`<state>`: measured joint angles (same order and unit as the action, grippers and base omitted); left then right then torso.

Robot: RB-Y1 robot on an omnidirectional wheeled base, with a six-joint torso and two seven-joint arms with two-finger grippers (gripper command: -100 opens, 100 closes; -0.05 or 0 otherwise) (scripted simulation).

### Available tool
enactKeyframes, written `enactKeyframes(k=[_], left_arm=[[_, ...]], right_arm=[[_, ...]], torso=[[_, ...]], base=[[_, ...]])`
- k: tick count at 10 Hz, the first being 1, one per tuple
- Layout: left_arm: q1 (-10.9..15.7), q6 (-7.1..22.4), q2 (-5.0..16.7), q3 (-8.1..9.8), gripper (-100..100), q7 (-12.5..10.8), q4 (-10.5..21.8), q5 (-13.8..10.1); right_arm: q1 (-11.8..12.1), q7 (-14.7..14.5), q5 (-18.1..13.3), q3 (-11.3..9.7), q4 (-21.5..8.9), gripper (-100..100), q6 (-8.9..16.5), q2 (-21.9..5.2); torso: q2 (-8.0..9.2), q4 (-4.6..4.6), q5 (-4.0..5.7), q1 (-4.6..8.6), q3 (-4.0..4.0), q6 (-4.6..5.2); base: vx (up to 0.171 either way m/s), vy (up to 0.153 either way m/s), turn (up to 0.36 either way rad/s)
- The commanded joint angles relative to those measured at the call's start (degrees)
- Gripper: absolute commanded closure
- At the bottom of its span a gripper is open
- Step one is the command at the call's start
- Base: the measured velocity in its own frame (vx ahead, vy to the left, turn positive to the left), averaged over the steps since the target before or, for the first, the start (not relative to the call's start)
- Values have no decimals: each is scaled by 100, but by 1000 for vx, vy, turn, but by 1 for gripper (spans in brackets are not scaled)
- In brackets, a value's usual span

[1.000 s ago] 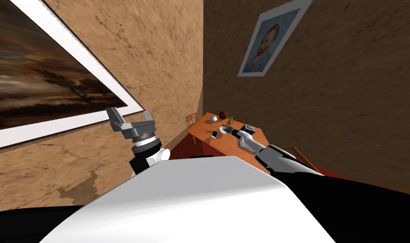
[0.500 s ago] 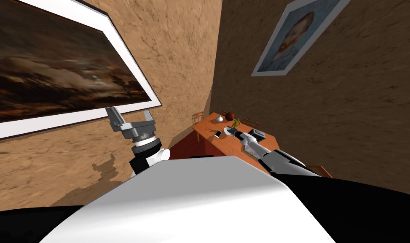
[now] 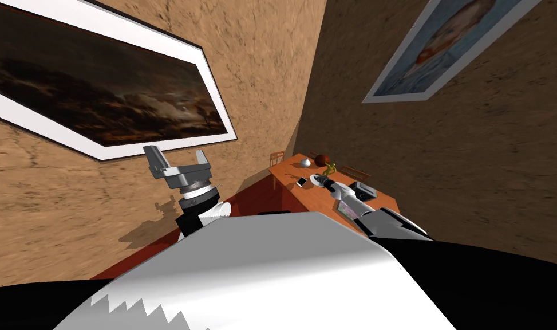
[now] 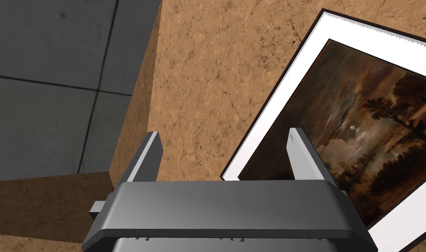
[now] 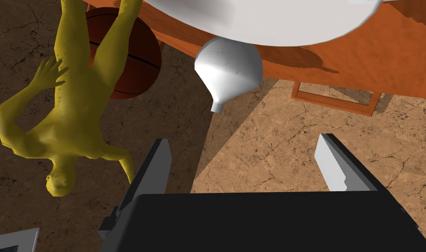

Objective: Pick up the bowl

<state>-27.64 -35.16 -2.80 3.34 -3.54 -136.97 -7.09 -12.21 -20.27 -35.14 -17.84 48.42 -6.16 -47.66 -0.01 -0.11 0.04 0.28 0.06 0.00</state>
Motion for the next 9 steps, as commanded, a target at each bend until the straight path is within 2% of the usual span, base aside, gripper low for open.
enactKeyframes(k=[1,3,4,8,9], left_arm=[[0,0,0,0,0,0,0,0],[0,0,0,0,0,0,0,0],[-1,0,0,1,0,0,0,0],[-2,-1,0,1,0,0,-1,0],[-2,-1,0,1,0,0,-1,0]], right_arm=[[227,194,-64,230,121,-100,283,-81],[185,153,-56,220,57,-100,185,-79],[194,171,-56,222,74,100,213,-83],[194,169,-56,222,71,100,211,-83],[195,169,-56,222,71,0,211,-83]], torso=[[0,0,0,0,0,0],[-1,1,2,6,-1,2],[-21,5,2,2,-12,5],[-44,11,0,-3,-26,3],[-45,11,0,-3,-27,3]], base=[[-123,-34,387],[-74,-23,153],[-9,-3,-7],[0,0,0],[0,0,0]])
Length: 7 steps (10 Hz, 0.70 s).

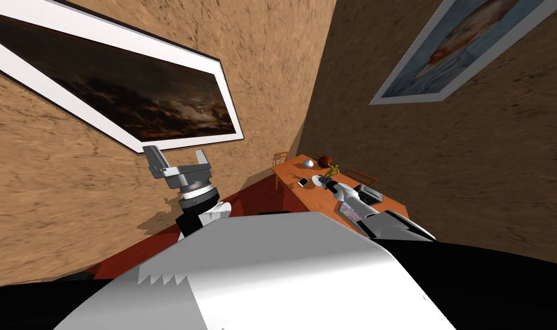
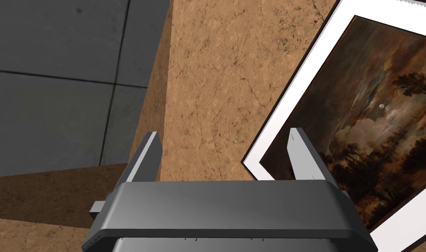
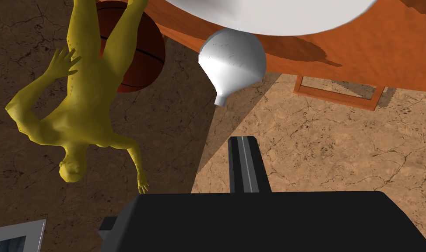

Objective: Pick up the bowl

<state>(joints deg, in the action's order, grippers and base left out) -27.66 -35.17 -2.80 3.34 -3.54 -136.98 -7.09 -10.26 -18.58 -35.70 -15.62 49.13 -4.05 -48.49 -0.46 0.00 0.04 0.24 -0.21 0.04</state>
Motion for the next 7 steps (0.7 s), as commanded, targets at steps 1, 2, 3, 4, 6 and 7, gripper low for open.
enactKeyframes(k=[1,2,3,4,6,7], left_arm=[[0,0,0,0,0,0,0,0],[1,0,0,0,0,0,0,0],[0,0,0,0,0,0,0,0],[1,0,0,0,0,0,0,0],[1,0,0,0,0,0,0,0],[1,0,0,0,0,0,0,0]], right_arm=[[7,-221,-88,-54,-74,-100,-91,-111],[7,-221,-88,-54,-74,-100,-91,-111],[13,-322,-128,-82,-107,-100,-132,-163],[21,-436,-173,-115,-143,-100,-178,-224],[43,-692,-274,-194,-225,-100,-281,-367],[57,-831,-328,-240,-269,-100,-337,-444]], torso=[[0,0,0,0,0,0],[14,-2,-2,-10,7,-1],[18,-4,-3,-15,10,1],[20,-4,-3,-12,12,0],[25,-6,-3,-11,14,0],[25,-6,-3,-10,15,1]], base=[[-49,32,58],[-53,43,25],[-52,32,23],[-59,28,36],[-65,29,54],[-71,35,72]])
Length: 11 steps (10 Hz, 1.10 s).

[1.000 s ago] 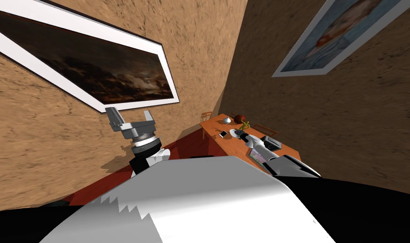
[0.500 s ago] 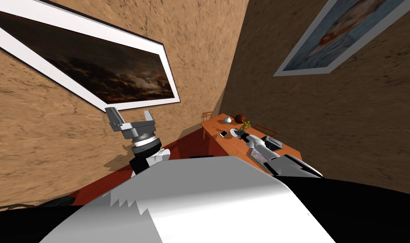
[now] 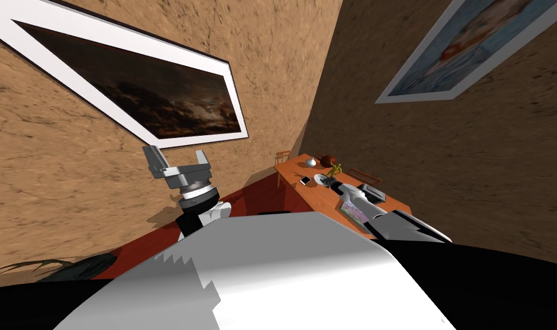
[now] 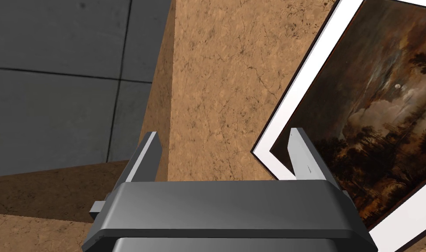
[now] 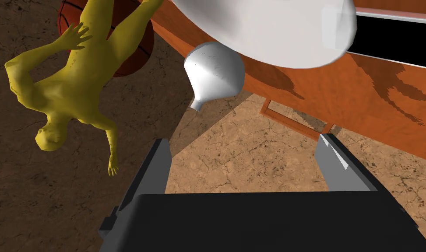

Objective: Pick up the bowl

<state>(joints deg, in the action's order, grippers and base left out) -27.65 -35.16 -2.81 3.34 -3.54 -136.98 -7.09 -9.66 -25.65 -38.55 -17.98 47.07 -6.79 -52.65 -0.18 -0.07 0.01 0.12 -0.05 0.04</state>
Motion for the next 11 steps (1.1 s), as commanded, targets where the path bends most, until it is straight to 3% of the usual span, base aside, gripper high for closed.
enactKeyframes(k=[1,6,11], left_arm=[[0,0,0,0,0,0,0,0],[0,0,0,0,0,0,0,0],[0,0,0,0,0,0,0,0]], right_arm=[[13,-268,-99,-53,-107,-100,-121,-109],[86,-860,-323,-274,-281,-100,-369,-435],[221,-1588,-583,-625,-457,-100,-703,-830]], torso=[[0,0,0,0,0,0],[-4,0,2,8,-2,1],[-4,0,1,6,-2,0]], base=[[-82,41,79],[-66,24,63],[-64,22,91]])
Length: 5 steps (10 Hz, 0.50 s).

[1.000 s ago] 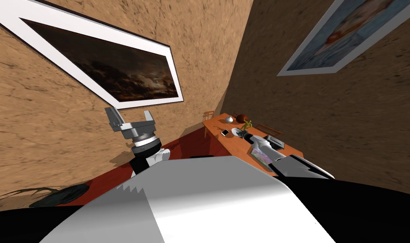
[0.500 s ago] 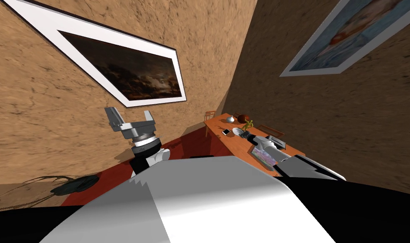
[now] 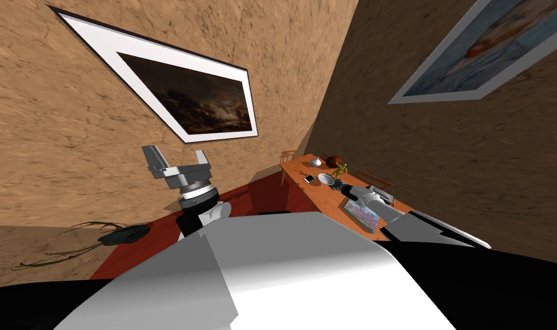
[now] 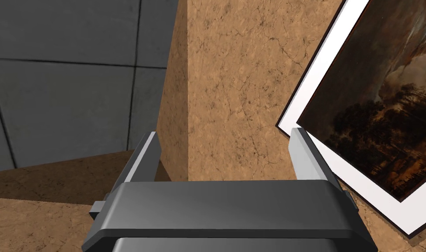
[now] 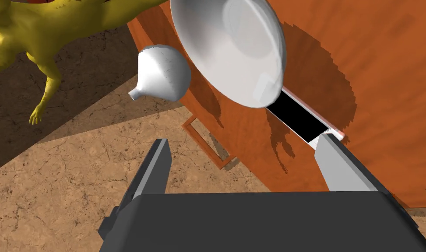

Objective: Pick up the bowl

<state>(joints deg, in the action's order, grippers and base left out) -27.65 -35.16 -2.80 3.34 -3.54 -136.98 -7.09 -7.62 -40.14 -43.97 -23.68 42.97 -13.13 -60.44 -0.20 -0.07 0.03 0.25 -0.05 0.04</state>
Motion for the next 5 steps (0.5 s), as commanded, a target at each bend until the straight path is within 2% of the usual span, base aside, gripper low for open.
enactKeyframes(k=[1,3,5], left_arm=[[0,0,0,0,0,0,0,0],[0,0,0,0,0,0,0,0],[-1,0,1,1,0,0,0,0]], right_arm=[[44,-223,-69,-115,-60,-100,-112,-98],[144,-412,-129,-304,-68,-100,-210,-230],[227,-500,-156,-444,-53,-100,-253,-317]], torso=[[0,0,0,0,0,0],[-7,2,2,2,-4,0],[-14,3,6,23,-8,0]], base=[[-59,7,136],[-42,-8,122],[-29,-66,134]])
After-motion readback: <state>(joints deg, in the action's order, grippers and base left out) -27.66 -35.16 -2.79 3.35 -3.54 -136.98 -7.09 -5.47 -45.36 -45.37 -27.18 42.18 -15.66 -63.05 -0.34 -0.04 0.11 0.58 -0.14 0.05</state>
